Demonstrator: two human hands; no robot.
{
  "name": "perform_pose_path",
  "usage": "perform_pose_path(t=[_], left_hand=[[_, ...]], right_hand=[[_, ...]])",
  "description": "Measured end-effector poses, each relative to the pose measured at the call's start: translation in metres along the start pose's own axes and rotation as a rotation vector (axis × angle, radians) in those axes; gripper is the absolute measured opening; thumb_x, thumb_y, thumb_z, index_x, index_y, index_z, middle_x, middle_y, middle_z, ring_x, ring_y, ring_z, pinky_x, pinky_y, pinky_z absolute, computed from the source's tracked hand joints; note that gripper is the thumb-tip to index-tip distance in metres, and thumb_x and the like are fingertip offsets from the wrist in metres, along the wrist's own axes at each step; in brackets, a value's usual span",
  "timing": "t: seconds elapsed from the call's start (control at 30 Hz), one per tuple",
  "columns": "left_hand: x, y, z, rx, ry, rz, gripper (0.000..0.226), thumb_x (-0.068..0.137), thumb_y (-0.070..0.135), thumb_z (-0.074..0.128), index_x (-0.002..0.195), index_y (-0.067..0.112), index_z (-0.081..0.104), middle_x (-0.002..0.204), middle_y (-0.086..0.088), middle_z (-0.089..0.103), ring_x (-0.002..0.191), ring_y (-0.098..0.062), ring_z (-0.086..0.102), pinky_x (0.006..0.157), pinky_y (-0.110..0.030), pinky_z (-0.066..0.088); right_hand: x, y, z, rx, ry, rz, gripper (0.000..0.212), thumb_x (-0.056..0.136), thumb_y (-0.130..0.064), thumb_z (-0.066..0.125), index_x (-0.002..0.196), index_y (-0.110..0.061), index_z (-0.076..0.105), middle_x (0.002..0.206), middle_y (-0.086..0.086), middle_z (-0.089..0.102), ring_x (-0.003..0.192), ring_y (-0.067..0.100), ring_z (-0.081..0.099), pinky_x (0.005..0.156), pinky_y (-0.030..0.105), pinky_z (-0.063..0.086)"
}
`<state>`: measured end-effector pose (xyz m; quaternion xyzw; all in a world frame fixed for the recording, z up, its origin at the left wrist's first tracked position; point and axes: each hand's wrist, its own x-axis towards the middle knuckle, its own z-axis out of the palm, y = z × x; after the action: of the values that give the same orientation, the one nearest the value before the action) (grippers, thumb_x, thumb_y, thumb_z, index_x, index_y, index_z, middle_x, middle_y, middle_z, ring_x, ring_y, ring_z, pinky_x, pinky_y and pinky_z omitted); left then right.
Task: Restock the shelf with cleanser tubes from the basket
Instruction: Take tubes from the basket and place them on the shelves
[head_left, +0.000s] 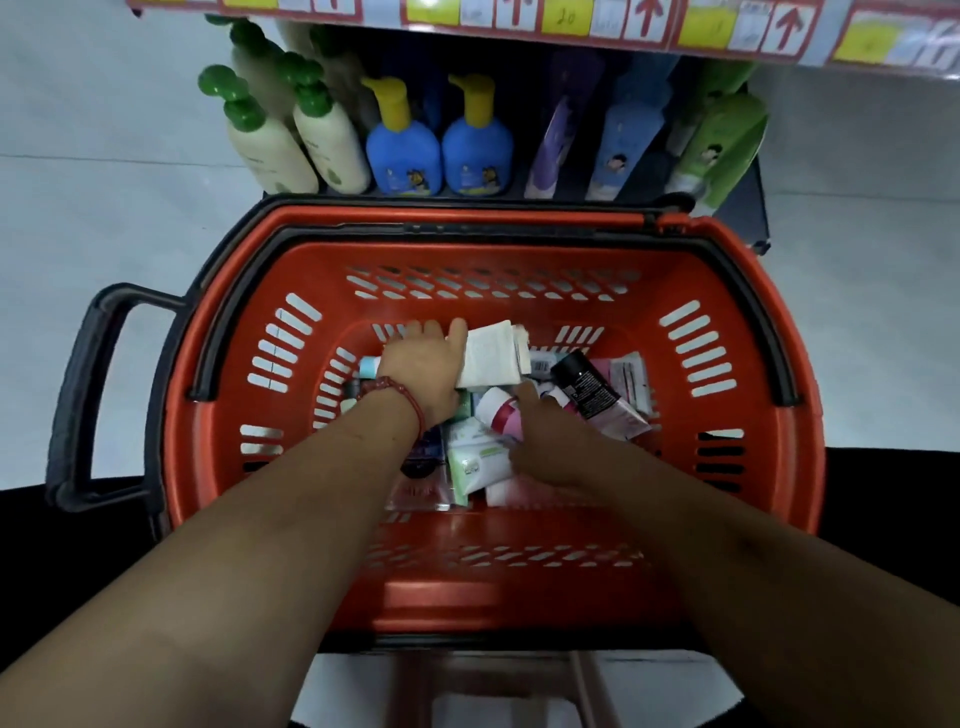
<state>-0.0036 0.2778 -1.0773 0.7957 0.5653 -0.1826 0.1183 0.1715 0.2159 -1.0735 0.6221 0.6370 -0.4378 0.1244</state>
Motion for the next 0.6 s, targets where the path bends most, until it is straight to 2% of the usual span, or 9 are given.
perform_pose_path(t=[0.07,0.13,0.2,0.3,0.33,0.4,0.43,0.5,0.6], left_hand=[[-0.013,-0.002,-0.017,-0.073,0.037,0.028,0.068,0.080,0.038,0.068,0.131,0.011,0.031,0.109,-0.013,0.060,0.101,-0.036,0.061,0.067,-0.038,0.040],[-0.031,-0.008,-0.039,-0.231,0.046,0.047,0.065,0.082,0.039,0.068,0.128,0.010,0.033,0.098,-0.012,0.063,0.092,-0.038,0.065,0.066,-0.037,0.041],[-0.051,-0.016,-0.062,-0.395,-0.007,0.043,0.055,0.083,0.038,0.070,0.124,0.013,0.043,0.093,-0.005,0.060,0.087,-0.033,0.063,0.067,-0.035,0.043],[-0.079,-0.028,-0.097,-0.854,-0.071,-0.063,0.038,0.070,0.035,0.066,0.103,0.016,0.064,0.091,-0.005,0.072,0.082,-0.032,0.069,0.073,-0.042,0.057],[-0.086,-0.031,-0.109,-1.062,-0.066,-0.112,0.036,0.065,0.030,0.062,0.096,0.010,0.065,0.087,-0.010,0.074,0.075,-0.035,0.069,0.073,-0.044,0.059],[-0.100,-0.038,-0.135,-1.410,-0.043,-0.168,0.032,0.070,0.016,0.055,0.093,-0.004,0.063,0.076,-0.016,0.071,0.061,-0.033,0.063,0.063,-0.039,0.054],[-0.108,-0.040,-0.150,-1.517,-0.016,-0.173,0.031,0.077,0.012,0.053,0.098,-0.009,0.063,0.075,-0.017,0.069,0.057,-0.030,0.060,0.058,-0.034,0.051],[-0.122,-0.044,-0.179,-1.700,0.015,-0.133,0.031,0.090,0.018,0.051,0.109,-0.004,0.063,0.077,-0.016,0.068,0.054,-0.029,0.058,0.054,-0.032,0.050],[-0.137,-0.052,-0.221,-1.915,0.073,-0.003,0.036,0.096,0.036,0.052,0.115,0.008,0.063,0.080,-0.012,0.064,0.057,-0.029,0.056,0.055,-0.033,0.050]], right_hand=[[-0.021,0.000,-0.015,0.111,0.017,0.011,0.079,0.093,-0.029,0.068,0.153,-0.014,0.019,0.128,0.018,0.056,0.110,0.032,0.060,0.083,0.034,0.049],[-0.044,-0.005,-0.032,0.245,0.076,0.031,0.066,0.096,-0.037,0.066,0.144,-0.011,0.028,0.121,0.012,0.060,0.100,0.025,0.060,0.073,0.029,0.046],[-0.068,-0.017,-0.054,0.413,0.141,0.061,0.054,0.099,-0.044,0.060,0.132,-0.008,0.036,0.120,0.010,0.061,0.087,0.019,0.060,0.065,0.024,0.044],[-0.101,-0.036,-0.087,0.796,0.204,0.095,0.045,0.103,-0.031,0.058,0.124,0.006,0.045,0.101,0.024,0.063,0.047,0.013,0.062,0.039,0.012,0.041],[-0.109,-0.041,-0.095,0.940,0.203,0.087,0.048,0.101,-0.029,0.060,0.125,0.010,0.047,0.091,0.028,0.064,0.046,0.017,0.065,0.042,0.014,0.047],[-0.121,-0.051,-0.109,1.189,0.189,0.081,0.047,0.098,-0.032,0.064,0.125,0.004,0.053,0.081,0.030,0.067,0.063,0.035,0.072,0.058,0.037,0.061],[-0.126,-0.056,-0.116,1.268,0.194,0.062,0.045,0.096,-0.034,0.065,0.122,0.001,0.056,0.080,0.029,0.069,0.068,0.040,0.072,0.064,0.046,0.062],[-0.135,-0.068,-0.129,1.376,0.214,0.000,0.043,0.095,-0.034,0.066,0.120,0.001,0.060,0.083,0.028,0.069,0.069,0.040,0.071,0.071,0.050,0.062],[-0.151,-0.088,-0.149,1.484,0.187,-0.119,0.043,0.096,-0.036,0.061,0.121,-0.001,0.061,0.084,0.024,0.070,0.073,0.036,0.070,0.083,0.052,0.060]])
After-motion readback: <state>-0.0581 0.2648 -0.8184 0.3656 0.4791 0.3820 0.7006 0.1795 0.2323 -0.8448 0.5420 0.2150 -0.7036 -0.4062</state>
